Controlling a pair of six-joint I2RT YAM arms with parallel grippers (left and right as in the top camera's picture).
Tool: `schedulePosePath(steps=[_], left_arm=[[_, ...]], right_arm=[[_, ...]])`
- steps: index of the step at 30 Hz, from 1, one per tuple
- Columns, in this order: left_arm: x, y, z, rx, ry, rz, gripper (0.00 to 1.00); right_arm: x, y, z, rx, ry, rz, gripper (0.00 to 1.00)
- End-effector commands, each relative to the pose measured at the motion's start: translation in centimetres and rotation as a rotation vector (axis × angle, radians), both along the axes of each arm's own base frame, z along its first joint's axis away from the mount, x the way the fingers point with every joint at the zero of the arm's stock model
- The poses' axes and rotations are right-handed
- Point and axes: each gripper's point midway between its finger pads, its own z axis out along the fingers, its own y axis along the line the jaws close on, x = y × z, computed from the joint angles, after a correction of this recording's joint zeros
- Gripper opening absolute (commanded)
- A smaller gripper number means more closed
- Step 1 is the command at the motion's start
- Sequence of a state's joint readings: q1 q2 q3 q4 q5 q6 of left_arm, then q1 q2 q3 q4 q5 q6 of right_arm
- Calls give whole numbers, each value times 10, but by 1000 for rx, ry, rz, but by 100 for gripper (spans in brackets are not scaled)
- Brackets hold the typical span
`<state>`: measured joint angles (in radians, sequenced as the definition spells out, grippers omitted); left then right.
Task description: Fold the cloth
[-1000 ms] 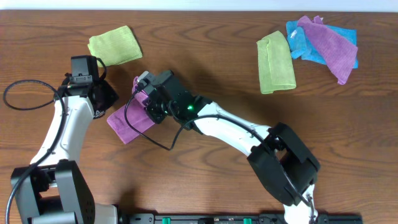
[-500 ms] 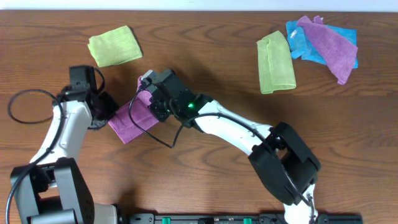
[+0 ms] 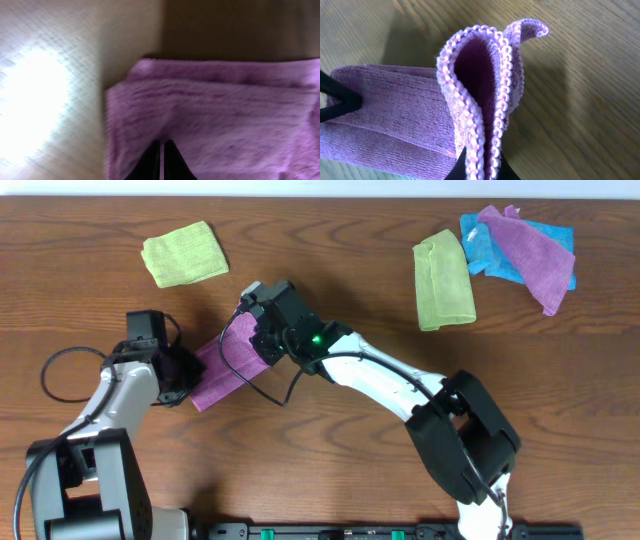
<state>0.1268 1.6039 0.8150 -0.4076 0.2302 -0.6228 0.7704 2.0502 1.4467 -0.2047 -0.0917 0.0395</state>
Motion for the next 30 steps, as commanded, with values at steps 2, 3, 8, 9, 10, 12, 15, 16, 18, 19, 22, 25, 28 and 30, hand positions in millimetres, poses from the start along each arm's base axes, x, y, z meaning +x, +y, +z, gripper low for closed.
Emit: schedulePosePath(steps=[2,3,8,9,10,12,15,16,18,19,22,25,28,30], left_arm=[[-4,-24,-23,-19,49,-34,6],[-4,-27,-27,-18,54,-40,6],[6,-39,-36,-16,31,-66,6],[10,-41,-34,-15,11,-70,6],[14,-42,-33,-16,-3,-73,6],[22,-46,-30,-19,-38,-71,6],[32,-52,-26,-31,-79,-63,6],[35,-54,-25,-34,-91,-62,6],[40,-61,-23,-40,-117,-68,6],[43,-65,-22,-44,-129,-70,6],[49,-80,-24,-59,-141,-83,6],[55,-97,-31,-77,-135,-107,6],[67,-113,-33,-86,-137,-132,6],[77,-124,-30,-100,-149,-155,6]], right_arm=[[14,-8,28,10,-55,-32,1],[14,-10,28,3,-57,-39,1],[17,-27,25,-59,-57,-88,1],[19,-32,25,-77,-60,-104,1],[20,-36,25,-89,-62,-116,1],[23,-43,26,-99,-64,-133,1],[29,-54,31,-102,-60,-156,1],[31,-58,31,-103,-59,-165,1],[37,-67,35,-102,-59,-185,1],[40,-73,36,-105,-60,-199,1],[48,-91,39,-133,-69,-248,1],[50,-104,39,-155,-59,-271,1],[50,-115,34,-187,-41,-292,2],[50,-124,31,-217,-35,-312,1]])
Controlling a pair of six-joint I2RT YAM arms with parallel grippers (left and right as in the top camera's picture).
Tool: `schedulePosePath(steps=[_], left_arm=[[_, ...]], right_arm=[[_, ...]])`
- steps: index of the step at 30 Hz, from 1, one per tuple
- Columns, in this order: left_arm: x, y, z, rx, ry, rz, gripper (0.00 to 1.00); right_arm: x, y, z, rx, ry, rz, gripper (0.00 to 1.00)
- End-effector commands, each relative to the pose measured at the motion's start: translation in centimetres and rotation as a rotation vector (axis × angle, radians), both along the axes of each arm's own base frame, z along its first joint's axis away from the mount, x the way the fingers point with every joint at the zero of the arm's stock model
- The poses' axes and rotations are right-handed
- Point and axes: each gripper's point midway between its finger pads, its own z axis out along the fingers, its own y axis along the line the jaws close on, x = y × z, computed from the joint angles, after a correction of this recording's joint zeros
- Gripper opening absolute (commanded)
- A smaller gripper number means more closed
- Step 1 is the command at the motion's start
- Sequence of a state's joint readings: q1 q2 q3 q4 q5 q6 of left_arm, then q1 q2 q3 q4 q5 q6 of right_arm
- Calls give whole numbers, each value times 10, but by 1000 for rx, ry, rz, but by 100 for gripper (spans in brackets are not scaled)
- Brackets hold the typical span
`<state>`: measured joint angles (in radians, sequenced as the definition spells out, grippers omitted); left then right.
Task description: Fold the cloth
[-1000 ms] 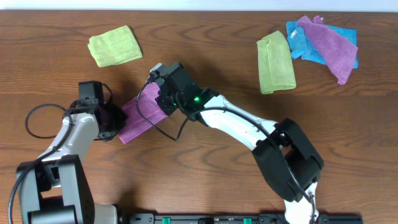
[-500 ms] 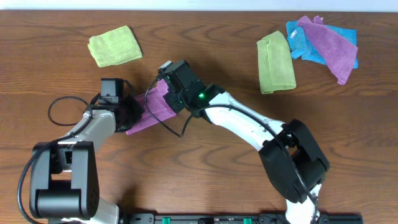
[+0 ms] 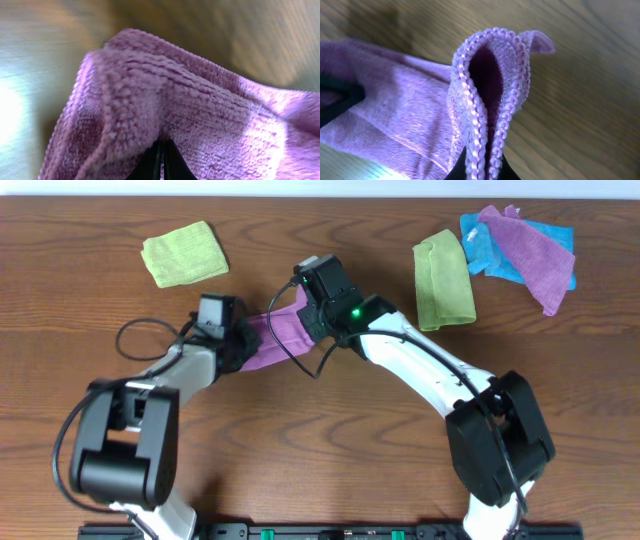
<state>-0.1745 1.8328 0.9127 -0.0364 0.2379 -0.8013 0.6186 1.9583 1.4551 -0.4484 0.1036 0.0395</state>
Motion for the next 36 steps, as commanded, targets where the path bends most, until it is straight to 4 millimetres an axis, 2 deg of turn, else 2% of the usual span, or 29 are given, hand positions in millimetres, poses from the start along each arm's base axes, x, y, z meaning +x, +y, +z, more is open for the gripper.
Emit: schedulePosePath(steps=[1,3,6,16,19,25,30,36], left_arm=[[3,-17,-15,-16,47,-26,6],[11,-23,-11,-18,32,-34,6],[17,-24,-6,-21,18,-36,6],[15,-21,-7,-17,33,-39,6],[16,-21,-4,-17,32,-39,6],[25,-19,17,1,-9,-70,6],[32,1,38,21,-26,-48,6],[42,34,72,36,-111,-11,6]], right_arm=[[10,-14,18,-26,-46,-38,2],[9,-16,19,-33,-46,-29,2],[6,-7,26,-31,-68,7,1],[-13,56,44,77,-135,137,1],[-17,64,46,88,-147,152,1],[-16,66,48,98,-153,147,1],[-15,66,49,100,-156,147,1],[-12,70,54,118,-179,147,1]])
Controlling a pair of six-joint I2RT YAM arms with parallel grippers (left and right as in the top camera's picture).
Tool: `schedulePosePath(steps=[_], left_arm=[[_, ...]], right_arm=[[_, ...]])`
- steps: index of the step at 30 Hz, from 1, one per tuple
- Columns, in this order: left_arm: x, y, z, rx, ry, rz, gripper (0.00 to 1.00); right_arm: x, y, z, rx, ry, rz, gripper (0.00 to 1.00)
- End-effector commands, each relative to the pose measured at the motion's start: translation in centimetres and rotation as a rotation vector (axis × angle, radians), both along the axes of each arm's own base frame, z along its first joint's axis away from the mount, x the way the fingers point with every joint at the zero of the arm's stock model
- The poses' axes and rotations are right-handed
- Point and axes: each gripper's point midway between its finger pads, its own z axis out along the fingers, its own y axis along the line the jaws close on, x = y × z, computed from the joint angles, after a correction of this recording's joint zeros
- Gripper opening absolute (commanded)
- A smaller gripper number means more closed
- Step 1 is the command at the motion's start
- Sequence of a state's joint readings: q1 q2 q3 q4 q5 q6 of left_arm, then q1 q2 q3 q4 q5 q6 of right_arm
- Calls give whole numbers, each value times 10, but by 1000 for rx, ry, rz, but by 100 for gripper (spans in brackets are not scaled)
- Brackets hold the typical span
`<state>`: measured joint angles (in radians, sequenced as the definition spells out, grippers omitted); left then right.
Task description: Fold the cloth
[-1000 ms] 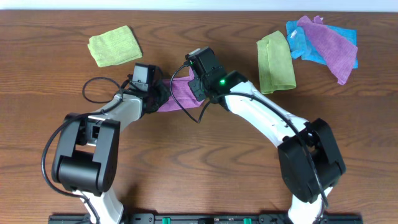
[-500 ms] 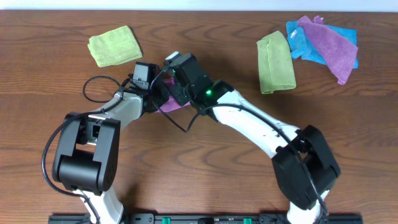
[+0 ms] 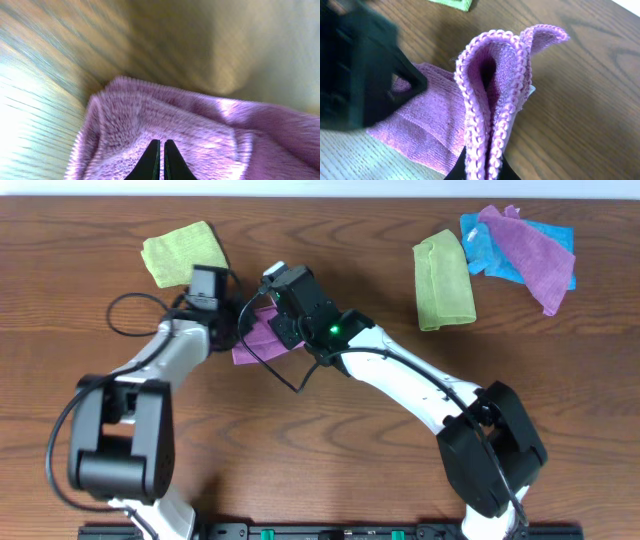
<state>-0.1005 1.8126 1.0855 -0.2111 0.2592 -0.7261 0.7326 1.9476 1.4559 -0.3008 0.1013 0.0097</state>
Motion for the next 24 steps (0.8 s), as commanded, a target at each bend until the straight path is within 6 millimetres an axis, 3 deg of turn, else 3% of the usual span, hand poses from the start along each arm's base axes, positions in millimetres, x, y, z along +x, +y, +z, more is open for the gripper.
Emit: schedulePosePath(steps=[1,8,13,24], left_arm=[[11,15,31,27,-83,-6,6],[7,43,35,40,-68,42,6],[2,61,31,70,-43,67,6],[-6,74,24,128,-3,82,6]], right_arm=[[3,5,26,40,-48,10,1],[1,12,29,42,-68,34,1],[-11,32,27,7,-108,120,1],[-31,62,-7,-80,-128,234,1]])
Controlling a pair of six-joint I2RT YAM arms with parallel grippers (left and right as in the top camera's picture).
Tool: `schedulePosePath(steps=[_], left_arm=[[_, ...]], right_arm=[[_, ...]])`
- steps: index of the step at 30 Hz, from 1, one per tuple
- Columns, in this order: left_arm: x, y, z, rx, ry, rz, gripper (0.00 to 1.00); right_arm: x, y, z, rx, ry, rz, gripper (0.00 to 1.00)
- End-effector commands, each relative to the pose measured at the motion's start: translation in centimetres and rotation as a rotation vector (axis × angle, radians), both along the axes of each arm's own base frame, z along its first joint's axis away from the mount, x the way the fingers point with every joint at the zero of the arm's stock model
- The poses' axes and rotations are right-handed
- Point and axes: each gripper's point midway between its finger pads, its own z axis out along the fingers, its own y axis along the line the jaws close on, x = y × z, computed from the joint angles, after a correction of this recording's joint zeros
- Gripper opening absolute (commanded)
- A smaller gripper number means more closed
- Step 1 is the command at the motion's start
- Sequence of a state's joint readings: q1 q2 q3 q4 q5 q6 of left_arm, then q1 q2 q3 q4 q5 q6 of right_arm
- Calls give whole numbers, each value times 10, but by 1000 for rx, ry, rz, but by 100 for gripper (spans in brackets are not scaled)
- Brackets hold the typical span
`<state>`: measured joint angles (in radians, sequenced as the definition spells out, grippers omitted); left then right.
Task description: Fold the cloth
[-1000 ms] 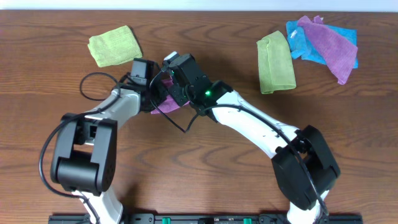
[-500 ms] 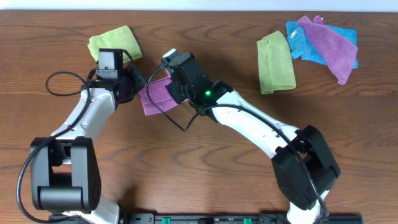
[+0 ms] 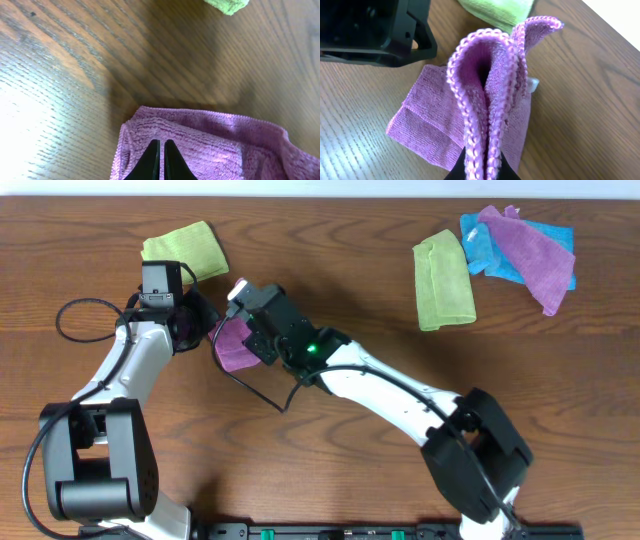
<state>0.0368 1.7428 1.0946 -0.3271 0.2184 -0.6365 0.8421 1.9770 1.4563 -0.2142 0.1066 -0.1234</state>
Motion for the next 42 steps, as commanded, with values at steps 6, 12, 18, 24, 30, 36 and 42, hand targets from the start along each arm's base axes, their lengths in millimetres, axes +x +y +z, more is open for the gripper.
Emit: schedulePosePath(steps=[6,12,18,24,30,36,42], left_arm=[[0,27,5,92,3,45,6],[-2,57,5,91,5,117,6],[-5,75,5,91,8,161,6],[-5,80,5,91,8,173,6],[-5,78,5,75,6,167,6],[-4,79,7,75,2,168,6],[-1,93,17,79,-24,200,6]], right_arm=[[-7,22,-12,-32,-46,64,1],[-9,31,-16,-20,-54,78,1],[-16,44,-31,-15,-46,109,1],[-29,61,-52,-12,-31,138,1],[-41,71,-67,-15,-10,158,15],[-50,77,-67,-14,-11,178,43],[-53,75,-57,-17,-7,181,59]])
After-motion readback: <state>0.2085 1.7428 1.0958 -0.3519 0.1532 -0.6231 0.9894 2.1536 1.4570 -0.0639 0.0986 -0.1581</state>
